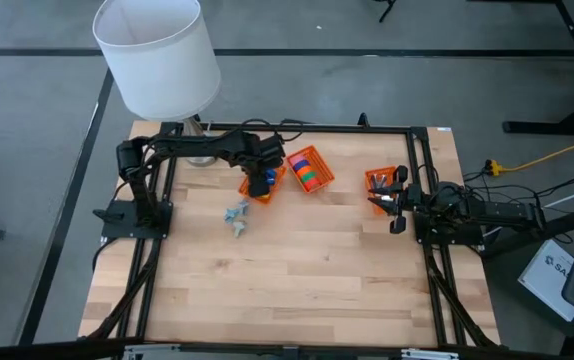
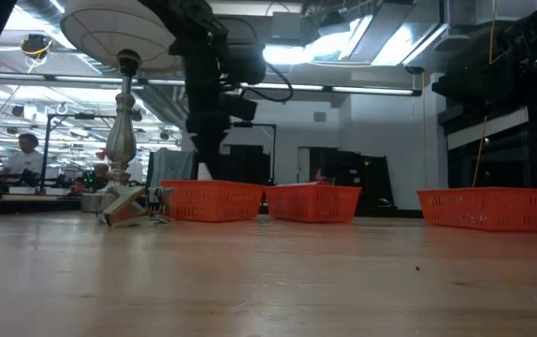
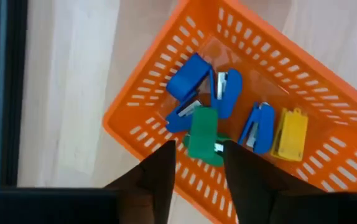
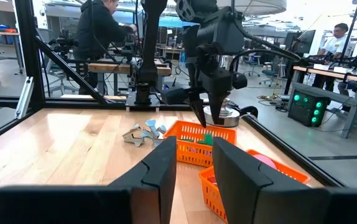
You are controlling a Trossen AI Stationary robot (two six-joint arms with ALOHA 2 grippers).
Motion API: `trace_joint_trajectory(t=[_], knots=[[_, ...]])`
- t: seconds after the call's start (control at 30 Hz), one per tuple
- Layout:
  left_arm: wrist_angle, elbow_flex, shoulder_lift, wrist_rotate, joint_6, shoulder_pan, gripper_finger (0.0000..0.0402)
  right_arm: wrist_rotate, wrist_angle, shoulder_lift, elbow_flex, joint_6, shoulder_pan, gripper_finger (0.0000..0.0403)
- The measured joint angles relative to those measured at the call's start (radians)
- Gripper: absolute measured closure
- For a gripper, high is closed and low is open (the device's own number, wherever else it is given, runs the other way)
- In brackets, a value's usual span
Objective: Pick and place Stapler, Stapler remover, tape
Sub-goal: Put the green stapler into the left orange bin, then move right orange bin to the center of the table
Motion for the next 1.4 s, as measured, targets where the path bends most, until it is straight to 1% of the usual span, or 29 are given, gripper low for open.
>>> trace_joint_trajectory(t=[0.27,0.53,0.63,0.73,0.9,1.07,1.2,1.33,1.4], knots=[[0.024,0.000,0.000,-0.018,-0.018,-0.001,0.0237,0.000,0.000,0.000,0.000,0.000,0.000,0.0295],[0.085,0.000,0.000,-0.021,-0.011,-0.030,0.0229,0.000,0.000,0.000,0.000,0.000,0.000,0.0295],[0.109,-0.001,-0.004,0.041,0.053,-0.036,0.0229,0.000,0.000,0.000,0.000,0.000,0.000,0.0295],[0.163,-0.001,-0.027,0.090,0.078,-0.031,0.0233,0.000,0.000,0.000,0.000,0.000,0.000,0.0295],[0.243,-0.003,-0.065,0.107,0.078,0.003,0.0244,0.000,0.000,0.000,0.000,0.000,0.000,0.0295],[0.354,-0.063,-0.099,0.164,0.057,0.014,0.0254,0.000,0.000,0.000,0.000,0.000,0.000,0.0295],[0.433,-0.129,-0.126,0.177,0.032,0.006,0.0259,0.000,0.004,0.000,0.000,0.010,0.000,0.0295],[0.495,-0.184,-0.152,0.189,0.033,-0.015,0.0262,-0.026,0.057,0.000,0.006,0.087,0.000,0.0295],[0.506,-0.200,-0.164,0.191,0.034,-0.023,0.0264,-0.017,0.002,0.009,0.044,0.134,0.000,0.0295]])
